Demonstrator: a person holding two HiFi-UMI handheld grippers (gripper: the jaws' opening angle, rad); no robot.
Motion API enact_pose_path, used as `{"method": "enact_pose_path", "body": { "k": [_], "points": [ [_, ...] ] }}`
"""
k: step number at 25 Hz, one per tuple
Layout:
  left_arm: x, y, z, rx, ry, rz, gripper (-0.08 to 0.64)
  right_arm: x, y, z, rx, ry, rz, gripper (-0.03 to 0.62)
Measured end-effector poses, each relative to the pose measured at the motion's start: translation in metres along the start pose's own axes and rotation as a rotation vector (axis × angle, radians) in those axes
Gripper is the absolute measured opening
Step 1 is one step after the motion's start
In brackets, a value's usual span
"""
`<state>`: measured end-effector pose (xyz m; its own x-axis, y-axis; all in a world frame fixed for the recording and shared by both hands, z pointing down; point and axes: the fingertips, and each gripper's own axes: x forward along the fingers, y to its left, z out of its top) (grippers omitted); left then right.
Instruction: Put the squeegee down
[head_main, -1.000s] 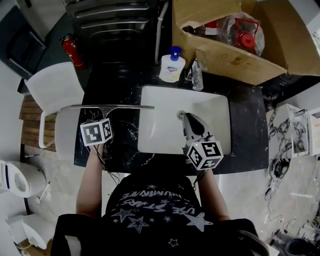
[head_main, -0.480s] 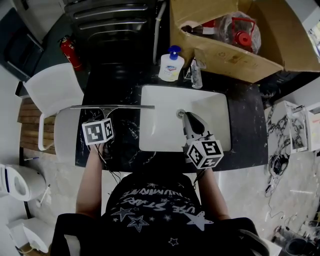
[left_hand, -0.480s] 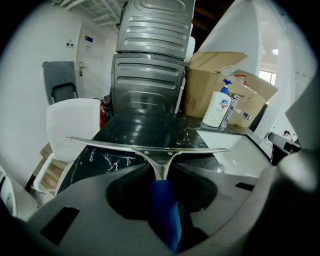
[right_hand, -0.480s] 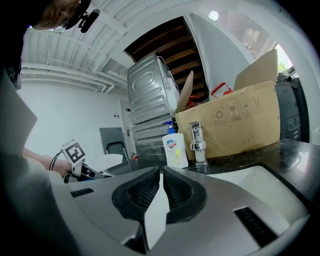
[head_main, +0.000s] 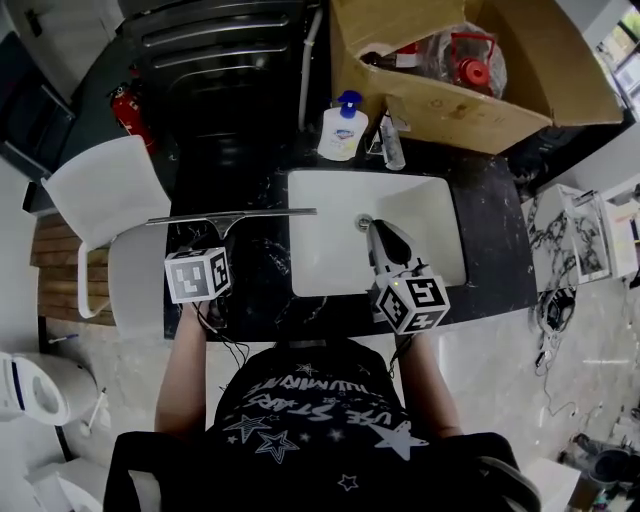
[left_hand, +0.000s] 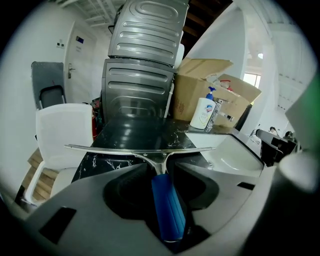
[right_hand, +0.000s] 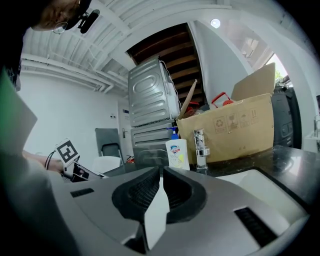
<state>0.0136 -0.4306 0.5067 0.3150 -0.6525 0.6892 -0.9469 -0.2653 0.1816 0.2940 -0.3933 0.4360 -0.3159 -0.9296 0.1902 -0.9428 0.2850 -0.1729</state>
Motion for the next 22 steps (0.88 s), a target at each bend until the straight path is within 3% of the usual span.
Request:
{"method": "enact_pose_path", "body": {
  "k": [9,11,14,22],
  "points": [
    [-0.015,-0.003,0.016,0.107,-0.050,-0.130,0.172,-0.027,0.025,-0.019,0.010,0.012,-0.151,0.054],
    [-0.013,-0.006,0.017,0.130,-0.059,-0.146,0.144,-0.037,0.027,-0.022,0.025,0.014,-0.185,0.054],
    [-0.019,-0.015,0.016,0.171,-0.076,-0.149,0.062,-0.053,0.029,-0.032,0.028,0.033,-0.214,0.054],
    [-0.027,-0.035,0.016,0.175,-0.141,-0.125,0.029,-0.071,0.025,-0.041,0.032,0.038,-0.226,0.054]
  ]
}}
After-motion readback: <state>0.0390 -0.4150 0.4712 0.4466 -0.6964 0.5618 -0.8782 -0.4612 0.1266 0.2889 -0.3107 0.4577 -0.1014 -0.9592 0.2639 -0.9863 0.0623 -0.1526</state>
